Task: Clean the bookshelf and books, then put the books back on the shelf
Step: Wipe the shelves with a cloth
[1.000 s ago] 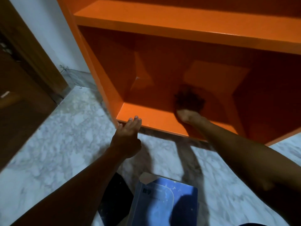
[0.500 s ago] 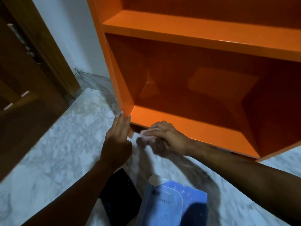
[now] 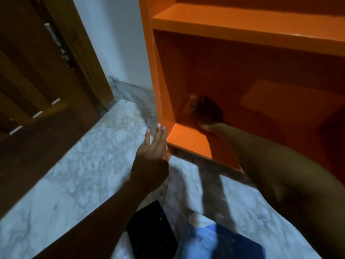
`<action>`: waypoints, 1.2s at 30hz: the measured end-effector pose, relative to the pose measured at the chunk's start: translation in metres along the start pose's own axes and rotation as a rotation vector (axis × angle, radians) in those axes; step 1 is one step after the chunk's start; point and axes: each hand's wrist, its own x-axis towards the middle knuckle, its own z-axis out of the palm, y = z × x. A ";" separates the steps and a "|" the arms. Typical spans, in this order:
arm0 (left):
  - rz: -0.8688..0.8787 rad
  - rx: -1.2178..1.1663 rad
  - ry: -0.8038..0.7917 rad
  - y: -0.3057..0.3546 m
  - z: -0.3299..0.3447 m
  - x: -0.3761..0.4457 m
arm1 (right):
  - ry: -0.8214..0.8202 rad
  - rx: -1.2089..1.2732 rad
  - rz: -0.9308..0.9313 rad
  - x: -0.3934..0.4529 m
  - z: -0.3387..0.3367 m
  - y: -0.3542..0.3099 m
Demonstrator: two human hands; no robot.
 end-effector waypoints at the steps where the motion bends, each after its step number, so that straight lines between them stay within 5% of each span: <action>1: -0.002 -0.014 -0.003 0.000 -0.003 0.000 | -0.032 -0.010 -0.032 0.002 0.003 -0.010; 8: 0.063 -0.040 0.046 -0.015 -0.006 -0.001 | -0.202 0.005 -0.094 -0.042 0.012 -0.046; 11: 0.105 0.010 0.055 -0.014 -0.011 -0.001 | -0.080 -0.028 -0.126 -0.083 0.022 -0.062; 19: -0.094 -0.151 -0.038 -0.007 -0.043 0.009 | -0.075 -0.074 -0.594 -0.163 0.023 -0.071; 24: -0.254 -0.253 0.116 -0.019 -0.067 0.013 | 0.548 0.050 -0.752 -0.146 -0.013 -0.084; 27: -0.378 -0.268 0.185 -0.023 -0.077 0.013 | 0.759 0.000 -0.716 -0.113 -0.039 -0.119; 36: -0.282 -0.248 0.038 -0.020 -0.074 -0.003 | 0.238 -0.479 -0.796 -0.120 0.021 -0.087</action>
